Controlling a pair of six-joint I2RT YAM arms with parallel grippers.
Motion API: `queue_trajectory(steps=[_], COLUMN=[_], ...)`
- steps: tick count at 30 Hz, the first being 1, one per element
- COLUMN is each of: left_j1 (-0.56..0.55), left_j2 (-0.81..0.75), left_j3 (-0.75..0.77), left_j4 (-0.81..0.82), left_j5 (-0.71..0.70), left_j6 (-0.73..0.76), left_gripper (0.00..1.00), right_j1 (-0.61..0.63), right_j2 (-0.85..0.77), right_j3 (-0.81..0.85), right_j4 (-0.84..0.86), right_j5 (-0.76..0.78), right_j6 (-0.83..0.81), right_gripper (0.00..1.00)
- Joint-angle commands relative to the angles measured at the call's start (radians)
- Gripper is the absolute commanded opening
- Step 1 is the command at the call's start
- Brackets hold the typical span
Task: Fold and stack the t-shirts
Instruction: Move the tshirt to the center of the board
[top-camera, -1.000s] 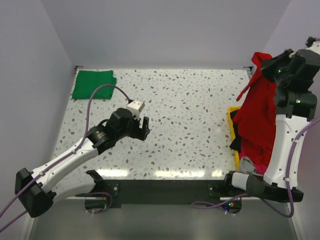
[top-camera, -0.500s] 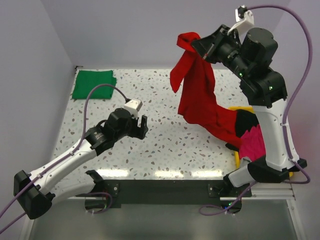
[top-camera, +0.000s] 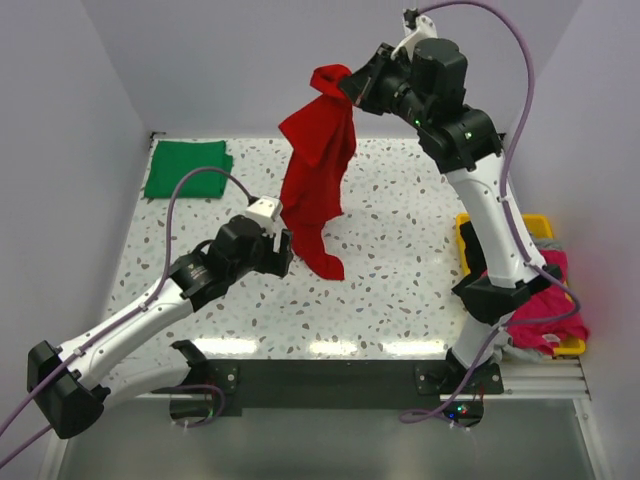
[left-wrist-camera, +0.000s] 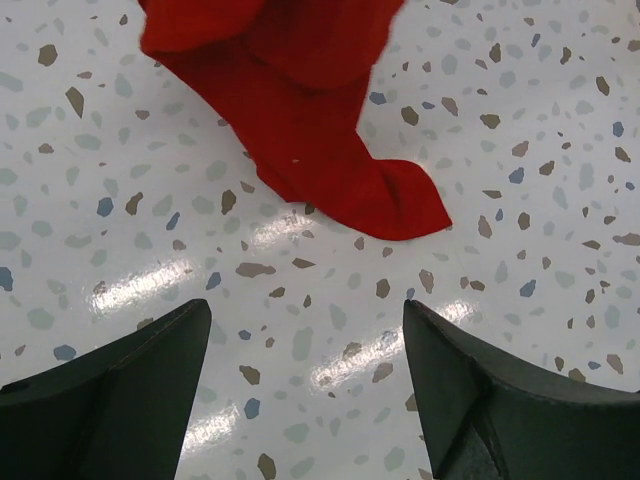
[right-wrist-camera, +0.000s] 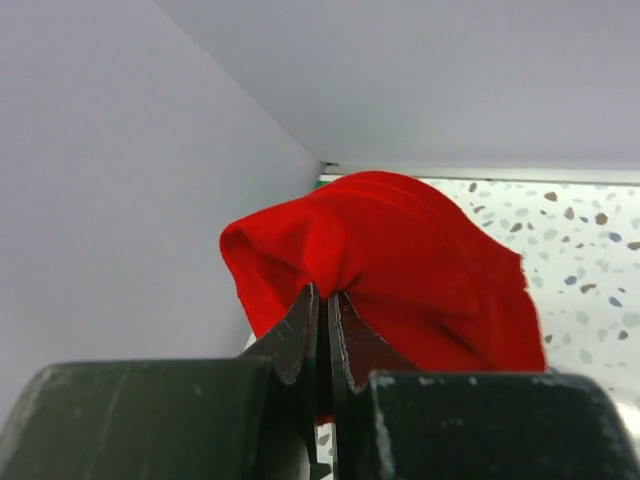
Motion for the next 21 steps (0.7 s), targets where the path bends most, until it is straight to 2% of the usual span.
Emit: queue_trajectory(steps=[1, 2, 3, 8, 11, 15, 17, 18, 21], left_j1=[-0.003, -0.003, -0.003, -0.003, -0.003, -0.003, -0.001, -0.001, -0.003], left_j2=[-0.003, 0.004, 0.006, 0.046, 0.114, 0.237, 0.320, 0.351, 0.440], left_j3=[-0.004, -0.004, -0.004, -0.006, -0.015, -0.084, -0.090, -0.079, -0.066], left_j4=[0.005, 0.005, 0.005, 0.022, 0.059, 0.241, 0.286, 0.307, 0.361], left_j5=[-0.031, -0.031, -0.031, -0.002, 0.021, 0.078, 0.069, 0.057, 0.029], left_j6=[0.009, 0.009, 0.009, -0.030, -0.119, -0.231, -0.265, -0.270, -0.261], left_gripper=[0.82, 0.82, 0.82, 0.80, 0.76, 0.67, 0.64, 0.63, 0.62], right_j1=[-0.072, -0.147, -0.184, -0.385, -0.416, -0.414, -0.414, -0.413, -0.414], right_j2=[-0.051, -0.060, -0.068, -0.076, -0.068, -0.025, -0.028, -0.055, -0.118], right_j3=[-0.088, -0.129, -0.218, -0.418, -0.484, -0.564, -0.622, -0.652, -0.799], right_j4=[0.033, 0.056, 0.070, 0.087, 0.105, 0.096, 0.091, 0.094, 0.137], right_j5=[0.059, 0.032, 0.003, -0.071, -0.084, -0.080, -0.080, -0.073, -0.033], right_j6=[-0.009, 0.019, 0.026, 0.025, 0.001, -0.016, -0.020, -0.023, -0.029], right_gripper=[0.00, 0.00, 0.00, 0.00, 0.05, 0.30, 0.37, 0.45, 0.54])
